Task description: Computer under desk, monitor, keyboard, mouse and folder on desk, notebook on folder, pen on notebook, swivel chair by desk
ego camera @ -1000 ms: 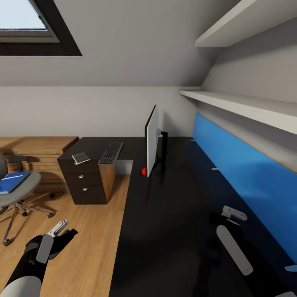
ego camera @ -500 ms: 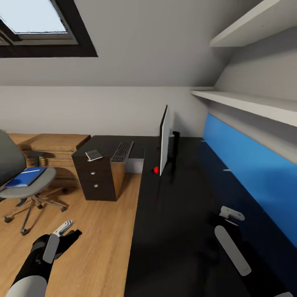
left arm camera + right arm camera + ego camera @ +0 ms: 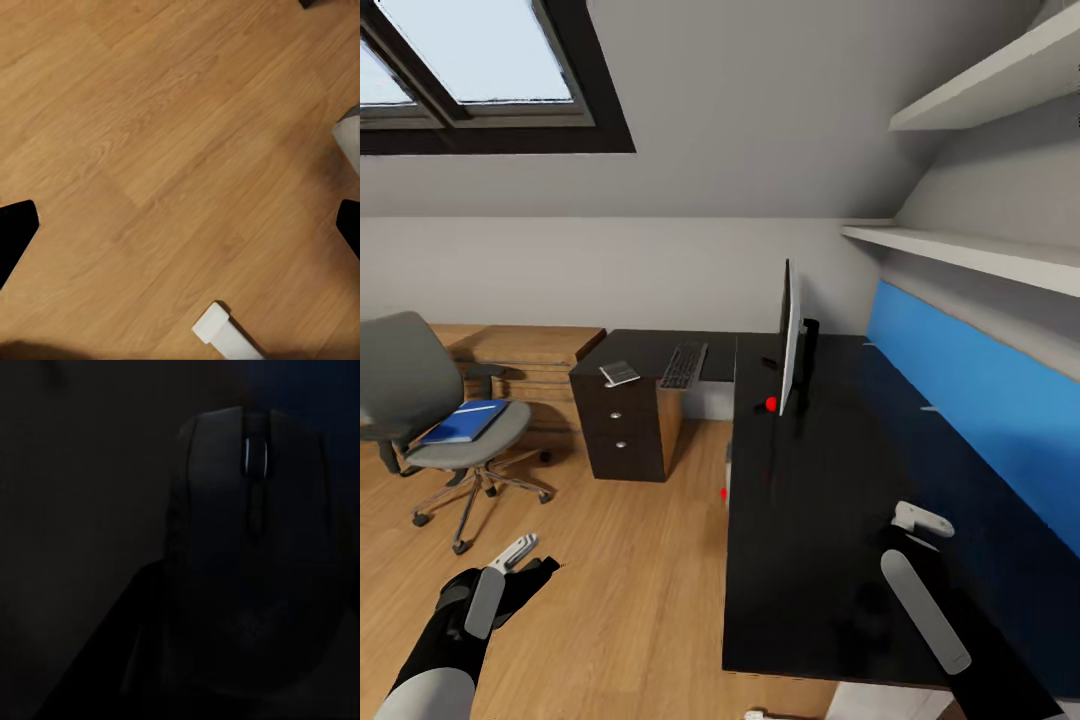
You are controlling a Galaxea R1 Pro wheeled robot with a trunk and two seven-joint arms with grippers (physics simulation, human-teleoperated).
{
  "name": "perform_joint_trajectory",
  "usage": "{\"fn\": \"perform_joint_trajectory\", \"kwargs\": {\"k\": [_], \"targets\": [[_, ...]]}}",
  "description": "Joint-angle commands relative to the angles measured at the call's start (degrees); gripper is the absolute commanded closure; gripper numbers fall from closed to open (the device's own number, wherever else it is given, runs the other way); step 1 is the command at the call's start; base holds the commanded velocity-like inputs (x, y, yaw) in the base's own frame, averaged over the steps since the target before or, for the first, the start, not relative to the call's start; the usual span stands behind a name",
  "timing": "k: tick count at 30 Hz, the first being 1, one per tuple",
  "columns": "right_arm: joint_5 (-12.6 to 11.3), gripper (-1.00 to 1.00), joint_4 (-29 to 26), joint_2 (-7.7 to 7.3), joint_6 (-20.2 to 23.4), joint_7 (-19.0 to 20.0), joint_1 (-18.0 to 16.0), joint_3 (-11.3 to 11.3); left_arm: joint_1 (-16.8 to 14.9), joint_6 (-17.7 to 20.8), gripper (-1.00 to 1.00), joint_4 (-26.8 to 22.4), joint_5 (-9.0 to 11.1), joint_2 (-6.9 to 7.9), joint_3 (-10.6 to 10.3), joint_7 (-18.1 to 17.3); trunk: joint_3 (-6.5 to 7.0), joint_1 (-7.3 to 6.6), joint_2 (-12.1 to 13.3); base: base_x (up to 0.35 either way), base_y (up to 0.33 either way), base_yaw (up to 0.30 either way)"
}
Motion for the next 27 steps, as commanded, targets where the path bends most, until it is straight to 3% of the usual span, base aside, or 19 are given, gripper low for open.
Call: {"fn": "perform_joint_trajectory", "kwargs": {"k": [1, 15, 22, 27], "targets": [[-0.37, 1.00, -0.13, -0.06, 0.07, -0.35, 0.03, 0.13, -0.03, 0.21, -1.00, -0.05, 0.61, 0.00, 0.03, 0.42, 0.03, -0.02, -0.05, -0.195, 0.255, 0.001], [-0.28, 1.00, -0.21, 0.03, -0.81, -0.35, 0.27, 0.39, -0.03, 0.23, -1.00, -0.03, 0.57, -0.61, -0.36, 0.42, 1.27, -0.02, -0.05, -0.019, 0.303, 0.000], [-0.28, 1.00, -0.21, 0.03, -0.94, -0.27, 0.31, 0.43, -0.03, 0.28, -1.00, 1.68, 0.60, -0.78, -7.54, 0.56, 1.89, -0.02, -0.05, 0.015, 0.045, 0.000], [-0.26, 1.00, -0.21, 0.03, -0.97, -0.26, 0.35, 0.79, -0.03, 0.22, -1.00, 3.13, 0.56, -0.86, -9.96, 0.66, 2.33, -0.02, -0.05, 0.001, 0.005, 0.061]]}}
